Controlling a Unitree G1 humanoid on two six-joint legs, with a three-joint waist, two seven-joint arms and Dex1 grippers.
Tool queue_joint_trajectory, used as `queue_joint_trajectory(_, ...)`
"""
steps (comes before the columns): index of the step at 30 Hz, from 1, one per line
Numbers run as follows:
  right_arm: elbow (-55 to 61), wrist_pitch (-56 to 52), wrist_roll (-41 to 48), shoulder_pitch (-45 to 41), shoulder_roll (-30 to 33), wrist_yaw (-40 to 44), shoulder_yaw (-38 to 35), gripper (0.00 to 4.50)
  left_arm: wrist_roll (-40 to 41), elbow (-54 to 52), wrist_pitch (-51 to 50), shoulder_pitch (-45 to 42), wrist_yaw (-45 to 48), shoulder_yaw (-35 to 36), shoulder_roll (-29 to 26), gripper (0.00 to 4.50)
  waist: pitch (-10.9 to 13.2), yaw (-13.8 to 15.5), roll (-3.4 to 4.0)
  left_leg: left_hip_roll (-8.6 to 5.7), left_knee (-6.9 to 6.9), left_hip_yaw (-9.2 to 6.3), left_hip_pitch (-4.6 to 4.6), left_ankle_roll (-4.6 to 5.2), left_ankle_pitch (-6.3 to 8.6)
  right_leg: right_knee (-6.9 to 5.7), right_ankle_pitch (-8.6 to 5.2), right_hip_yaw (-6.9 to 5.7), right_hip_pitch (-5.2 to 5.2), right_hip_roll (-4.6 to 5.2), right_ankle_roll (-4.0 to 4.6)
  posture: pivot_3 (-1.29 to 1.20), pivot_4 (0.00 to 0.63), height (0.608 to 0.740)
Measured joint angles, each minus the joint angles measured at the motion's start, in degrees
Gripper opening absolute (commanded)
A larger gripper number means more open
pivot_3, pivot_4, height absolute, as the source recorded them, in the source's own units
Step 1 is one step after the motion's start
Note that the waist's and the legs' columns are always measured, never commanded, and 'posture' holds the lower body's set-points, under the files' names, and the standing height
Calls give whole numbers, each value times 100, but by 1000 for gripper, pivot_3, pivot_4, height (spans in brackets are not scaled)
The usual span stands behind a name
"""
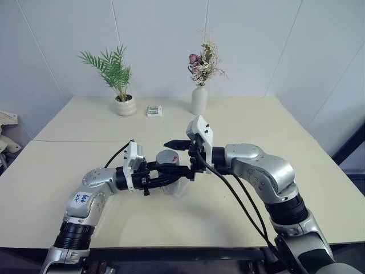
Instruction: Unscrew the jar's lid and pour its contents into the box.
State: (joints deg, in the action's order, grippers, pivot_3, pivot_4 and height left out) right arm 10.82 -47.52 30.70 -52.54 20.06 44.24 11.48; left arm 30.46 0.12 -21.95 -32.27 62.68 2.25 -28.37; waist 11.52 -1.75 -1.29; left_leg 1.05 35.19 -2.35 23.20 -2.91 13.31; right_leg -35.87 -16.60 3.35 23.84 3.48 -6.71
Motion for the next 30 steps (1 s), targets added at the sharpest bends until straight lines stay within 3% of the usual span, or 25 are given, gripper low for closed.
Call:
queue_joint_trajectory(13, -142, 203, 111, 51, 515, 445, -92, 4457, -6, 62, -19, -9, -121, 2, 2, 2007, 0, 2, 0, 0, 0, 0, 0, 0, 0, 1, 0, 0, 0, 0, 0, 0, 150, 740)
queue_joint_trajectory(20, -484, 251, 28, 235, 1053, 369, -697, 4457, -4, 55, -18, -8, -26, 53, -19, 2007, 0, 16, 0, -2, 1, 1, 0, 0, 0, 2, 0, 1, -1, 1, 0, 0, 150, 740)
queue_joint_trajectory(30, -468, 240, 88, 576, 1250, 529, -962, 4457, -4, 52, -19, -8, 16, 10, -34, 2007, 0, 4, 0, -1, 0, 2, 0, 0, 0, 3, 0, 2, -1, 0, 0, 0, 150, 740)
